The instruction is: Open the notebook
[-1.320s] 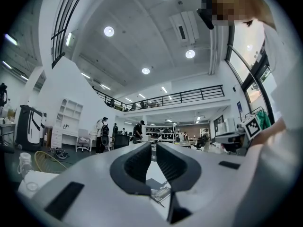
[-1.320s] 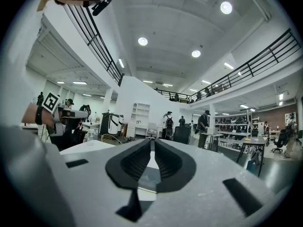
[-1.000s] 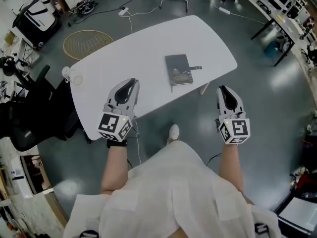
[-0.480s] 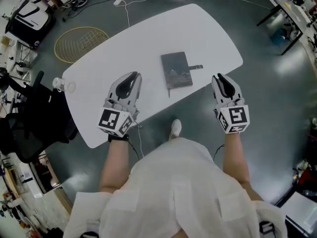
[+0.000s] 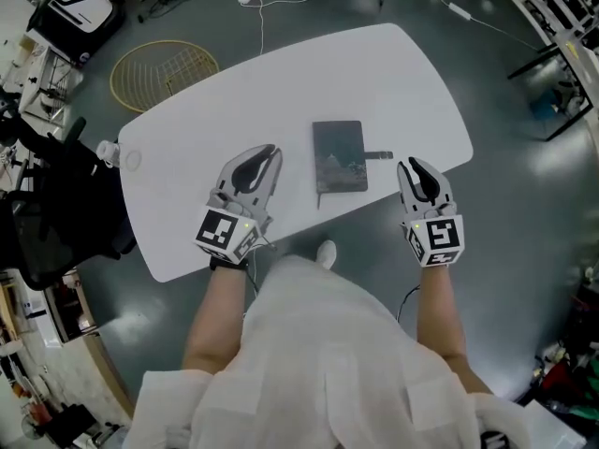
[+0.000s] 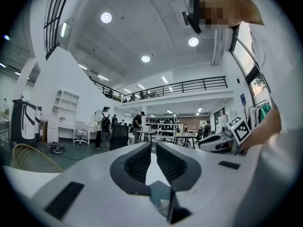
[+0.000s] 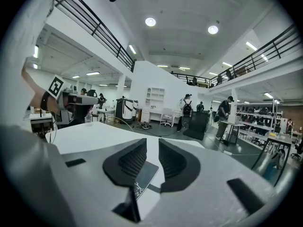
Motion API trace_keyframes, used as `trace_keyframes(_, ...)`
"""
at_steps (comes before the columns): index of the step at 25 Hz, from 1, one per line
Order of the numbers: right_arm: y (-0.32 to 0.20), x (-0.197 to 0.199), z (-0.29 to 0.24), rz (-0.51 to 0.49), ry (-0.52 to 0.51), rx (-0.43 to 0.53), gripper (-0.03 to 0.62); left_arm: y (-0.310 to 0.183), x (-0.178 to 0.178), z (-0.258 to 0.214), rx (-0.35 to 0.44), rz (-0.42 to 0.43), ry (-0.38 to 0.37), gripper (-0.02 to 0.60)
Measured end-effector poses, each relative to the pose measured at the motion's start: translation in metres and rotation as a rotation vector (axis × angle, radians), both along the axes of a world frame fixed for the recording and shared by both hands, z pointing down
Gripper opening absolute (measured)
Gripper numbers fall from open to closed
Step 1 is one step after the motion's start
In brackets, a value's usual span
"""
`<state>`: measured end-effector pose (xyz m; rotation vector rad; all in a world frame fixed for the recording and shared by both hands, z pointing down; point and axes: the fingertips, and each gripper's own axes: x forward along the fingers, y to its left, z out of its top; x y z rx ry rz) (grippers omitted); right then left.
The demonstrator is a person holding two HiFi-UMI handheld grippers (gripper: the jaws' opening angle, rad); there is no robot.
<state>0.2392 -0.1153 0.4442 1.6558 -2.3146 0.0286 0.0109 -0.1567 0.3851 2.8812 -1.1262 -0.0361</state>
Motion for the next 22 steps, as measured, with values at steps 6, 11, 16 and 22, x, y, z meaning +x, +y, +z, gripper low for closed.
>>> trace_keyframes(6,-0.023,-0.016,0.026,-0.027,-0.010,-0.041,0.084,-0.014,-0.006,0.023,-0.018,-0.014,0.011,0.035)
trace_keyframes(11,-0.034,-0.024,0.050,-0.035,0.006,-0.092,0.087,-0.025,-0.004,0.036,-0.045,-0.006,0.032,0.035)
trace_keyframes(16,-0.044,-0.030,0.070,-0.034,0.004,-0.124,0.103,-0.034,0.001,0.054,-0.065,0.020,0.029,0.035)
trace_keyframes(22,-0.059,-0.032,0.088,-0.024,-0.016,-0.152,0.115,-0.042,0.015,0.073,-0.088,0.066,0.008,0.035)
